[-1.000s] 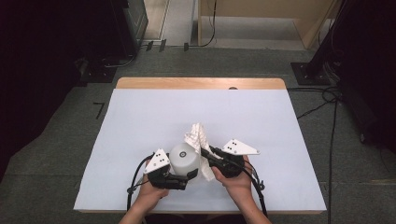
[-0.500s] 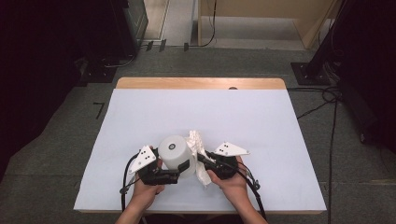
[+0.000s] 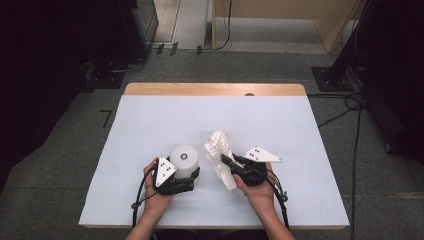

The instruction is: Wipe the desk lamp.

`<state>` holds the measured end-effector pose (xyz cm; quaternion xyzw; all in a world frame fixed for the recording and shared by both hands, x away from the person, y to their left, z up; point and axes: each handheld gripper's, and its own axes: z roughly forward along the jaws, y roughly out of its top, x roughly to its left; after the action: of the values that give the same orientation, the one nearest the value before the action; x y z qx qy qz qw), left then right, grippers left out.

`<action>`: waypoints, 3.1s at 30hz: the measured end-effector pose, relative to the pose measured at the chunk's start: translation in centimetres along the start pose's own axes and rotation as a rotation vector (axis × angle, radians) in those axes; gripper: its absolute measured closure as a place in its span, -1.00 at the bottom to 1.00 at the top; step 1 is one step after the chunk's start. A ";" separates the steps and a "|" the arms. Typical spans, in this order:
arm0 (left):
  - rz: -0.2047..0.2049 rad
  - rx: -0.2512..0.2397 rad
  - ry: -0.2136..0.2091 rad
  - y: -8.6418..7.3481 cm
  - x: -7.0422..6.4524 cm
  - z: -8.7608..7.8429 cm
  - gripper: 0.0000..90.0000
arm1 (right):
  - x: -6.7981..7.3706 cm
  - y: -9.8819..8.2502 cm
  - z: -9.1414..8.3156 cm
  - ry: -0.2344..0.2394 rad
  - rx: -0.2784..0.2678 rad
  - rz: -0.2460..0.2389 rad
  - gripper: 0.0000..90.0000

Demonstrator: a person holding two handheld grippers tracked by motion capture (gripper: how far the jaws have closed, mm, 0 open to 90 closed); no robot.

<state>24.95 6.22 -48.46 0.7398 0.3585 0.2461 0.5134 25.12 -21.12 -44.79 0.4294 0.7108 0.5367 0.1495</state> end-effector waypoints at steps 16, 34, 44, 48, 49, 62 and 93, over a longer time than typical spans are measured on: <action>-0.024 0.081 0.188 0.2 -2.1 0.1 -0.90 | 0.6 -0.3 0.5 0.015 0.016 -0.008 0.69; -0.264 -0.128 -0.287 3.1 0.5 -3.2 -0.81 | 2.5 -0.2 0.9 0.101 -0.001 -0.004 0.69; -0.187 0.001 -0.309 2.4 -1.1 -1.5 -0.81 | 3.0 0.4 0.2 0.115 -0.040 -0.022 0.69; -0.156 0.081 -0.312 2.0 -1.9 -0.6 -0.81 | 2.6 0.6 -0.2 0.109 -0.063 -0.017 0.70; -0.165 0.098 -0.319 1.8 -2.0 -0.4 -0.81 | 2.6 0.7 -0.4 0.110 -0.069 -0.020 0.70; -0.243 -0.021 -0.305 3.1 -0.2 -2.2 -0.81 | 2.4 -0.8 1.6 0.118 0.029 -0.019 0.70; 0.069 0.037 0.088 0.0 -1.1 -0.5 -0.87 | 0.1 -0.1 -0.1 -0.008 -0.035 0.039 0.69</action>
<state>23.87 5.64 -48.32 0.7495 0.3594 0.2891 0.4748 24.94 -21.10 -44.77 0.4425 0.6923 0.5500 0.1493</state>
